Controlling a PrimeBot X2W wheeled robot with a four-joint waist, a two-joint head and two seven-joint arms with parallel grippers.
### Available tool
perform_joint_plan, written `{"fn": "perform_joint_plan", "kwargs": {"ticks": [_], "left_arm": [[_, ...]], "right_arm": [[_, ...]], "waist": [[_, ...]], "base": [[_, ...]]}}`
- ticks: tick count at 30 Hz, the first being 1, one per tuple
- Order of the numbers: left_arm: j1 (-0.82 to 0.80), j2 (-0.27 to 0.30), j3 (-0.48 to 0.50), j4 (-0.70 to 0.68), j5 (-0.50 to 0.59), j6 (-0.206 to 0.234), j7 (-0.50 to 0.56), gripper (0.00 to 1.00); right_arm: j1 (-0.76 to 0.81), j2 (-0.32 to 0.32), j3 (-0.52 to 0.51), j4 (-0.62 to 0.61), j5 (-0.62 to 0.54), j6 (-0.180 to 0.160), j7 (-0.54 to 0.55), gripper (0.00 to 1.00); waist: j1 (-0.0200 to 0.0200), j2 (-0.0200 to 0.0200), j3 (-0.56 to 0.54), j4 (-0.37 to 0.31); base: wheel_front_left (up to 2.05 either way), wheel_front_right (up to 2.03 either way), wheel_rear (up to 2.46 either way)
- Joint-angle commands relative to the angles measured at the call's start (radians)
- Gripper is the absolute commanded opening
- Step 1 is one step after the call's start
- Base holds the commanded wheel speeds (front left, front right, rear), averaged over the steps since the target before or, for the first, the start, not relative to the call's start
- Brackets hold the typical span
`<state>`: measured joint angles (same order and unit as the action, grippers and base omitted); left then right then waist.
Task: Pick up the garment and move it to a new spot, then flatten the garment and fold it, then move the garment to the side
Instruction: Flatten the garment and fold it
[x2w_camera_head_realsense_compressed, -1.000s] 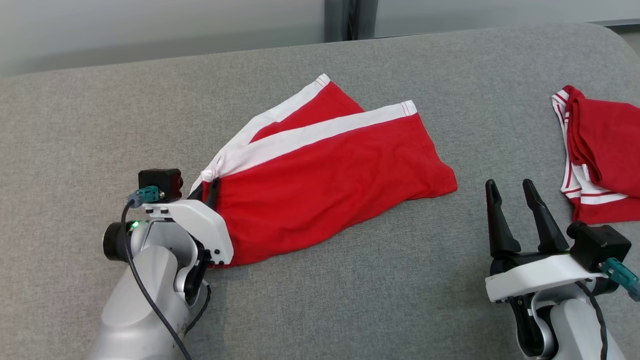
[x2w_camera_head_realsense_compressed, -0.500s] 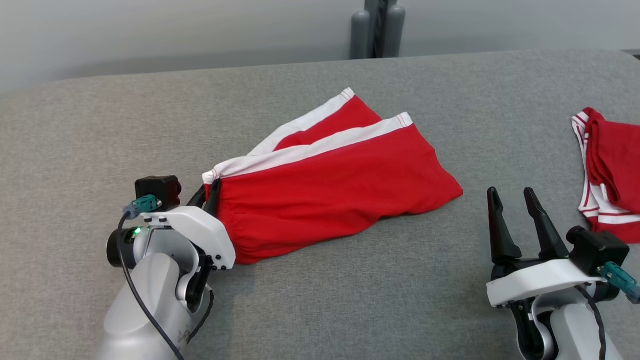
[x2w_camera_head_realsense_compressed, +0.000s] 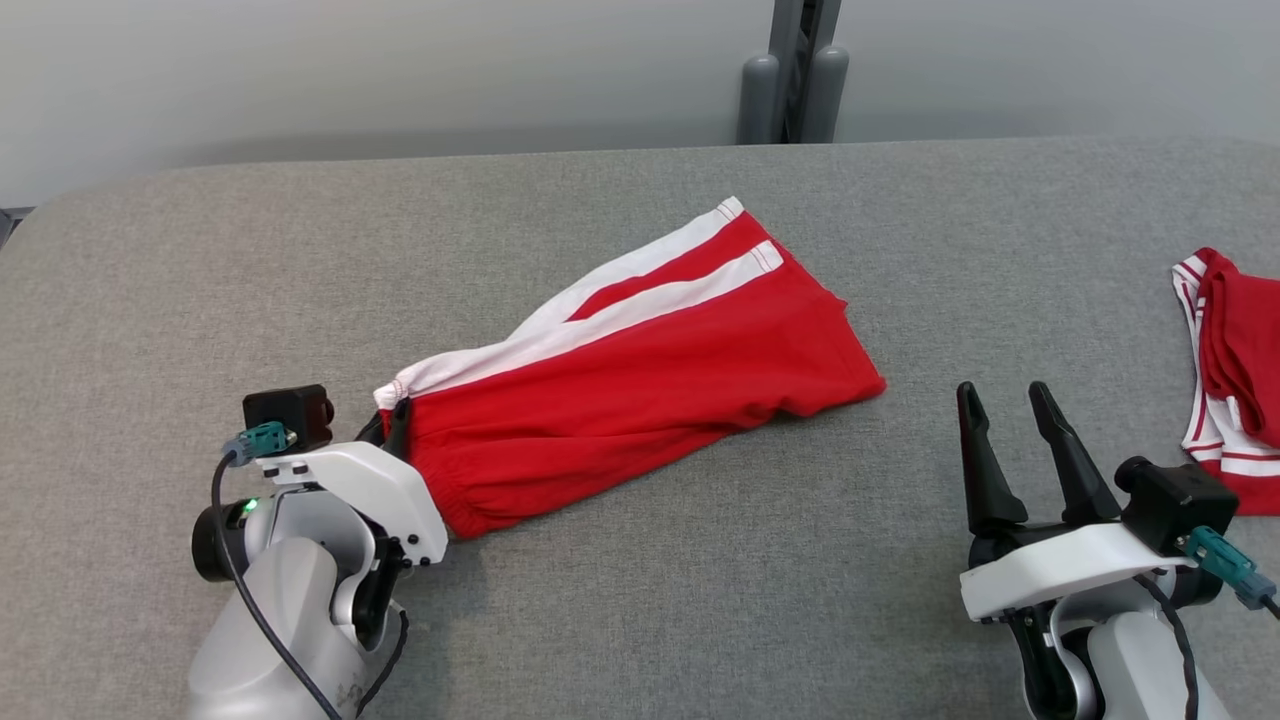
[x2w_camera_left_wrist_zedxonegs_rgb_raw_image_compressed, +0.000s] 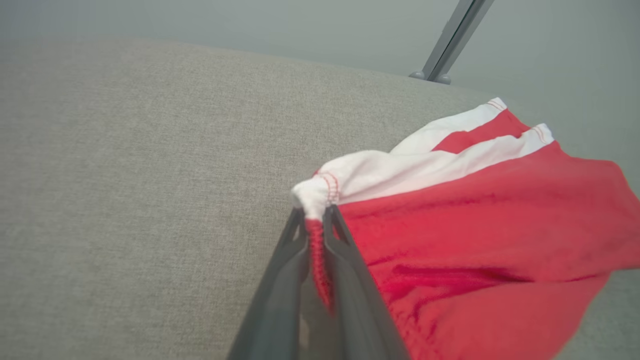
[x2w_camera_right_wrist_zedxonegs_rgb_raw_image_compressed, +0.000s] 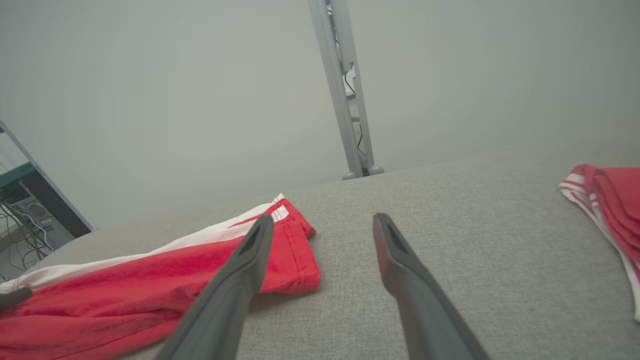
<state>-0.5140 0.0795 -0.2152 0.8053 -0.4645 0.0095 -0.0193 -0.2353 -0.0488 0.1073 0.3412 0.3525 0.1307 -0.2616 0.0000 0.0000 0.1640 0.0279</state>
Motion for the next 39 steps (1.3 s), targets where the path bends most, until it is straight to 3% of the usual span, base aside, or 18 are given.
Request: {"fn": "perform_joint_plan", "kwargs": {"ticks": [1, 3, 4, 5, 6, 7, 13, 22, 28, 39], "left_arm": [[0.008, 0.007, 0.003, 0.003, -0.006, 0.004, -0.004, 0.12], [0.009, 0.010, 0.000, 0.008, -0.006, 0.006, -0.002, 0.14], [0.009, 0.014, -0.001, 0.013, -0.004, 0.007, 0.002, 0.27], [0.007, 0.017, -0.004, 0.017, -0.001, 0.011, 0.005, 0.42], [0.004, 0.020, -0.008, 0.021, 0.006, 0.012, 0.006, 0.88], [0.002, 0.023, -0.013, 0.025, 0.008, 0.015, 0.012, 1.00], [-0.026, 0.039, -0.026, 0.000, 0.031, 0.025, -0.033, 1.00], [-0.056, 0.044, -0.056, -0.111, 0.062, -0.009, -0.169, 1.00], [-0.077, 0.029, -0.042, -0.177, 0.052, 0.015, -0.212, 1.00], [0.007, 0.025, 0.022, -0.326, 0.051, 0.037, -0.245, 1.00]], "right_arm": [[0.003, -0.005, 0.000, 0.002, 0.002, 0.000, -0.004, 1.00], [0.002, -0.005, 0.004, 0.000, 0.004, 0.000, -0.004, 1.00], [0.003, -0.005, 0.005, 0.001, 0.005, 0.000, -0.004, 1.00], [0.002, -0.005, 0.005, 0.001, 0.006, 0.000, -0.004, 1.00], [0.002, -0.005, 0.006, 0.001, 0.007, 0.000, -0.004, 1.00], [0.001, -0.005, 0.008, 0.002, 0.008, 0.000, -0.004, 1.00], [0.002, -0.005, 0.009, 0.002, 0.011, 0.000, -0.004, 1.00], [-0.014, -0.005, 0.015, -0.021, 0.002, 0.000, -0.004, 1.00], [-0.021, -0.005, 0.015, -0.047, 0.009, 0.000, -0.004, 1.00], [-0.017, -0.005, 0.011, -0.094, 0.005, 0.000, -0.004, 1.00]], "waist": [[0.0000, 0.0000, 0.002, -0.003], [0.0000, 0.0000, 0.005, -0.008], [0.0000, 0.0000, 0.007, -0.011], [0.0000, 0.0000, 0.009, -0.014], [0.0000, 0.0000, 0.011, -0.017], [0.0000, 0.0000, 0.012, -0.020], [0.0000, 0.0000, 0.019, -0.035], [0.0000, 0.0000, 0.046, -0.081], [0.0000, 0.0000, 0.076, -0.121], [0.0000, 0.0000, 0.068, -0.088]], "base": [[0.00, 0.00, 0.00], [0.00, 0.00, 0.00], [0.00, 0.00, 0.00], [0.00, 0.00, 0.00], [0.00, 0.00, 0.00], [0.00, 0.00, 0.00], [0.00, 0.00, 0.00], [0.00, 0.00, 0.00], [0.00, 0.00, 0.00], [0.00, 0.00, 0.00]]}}
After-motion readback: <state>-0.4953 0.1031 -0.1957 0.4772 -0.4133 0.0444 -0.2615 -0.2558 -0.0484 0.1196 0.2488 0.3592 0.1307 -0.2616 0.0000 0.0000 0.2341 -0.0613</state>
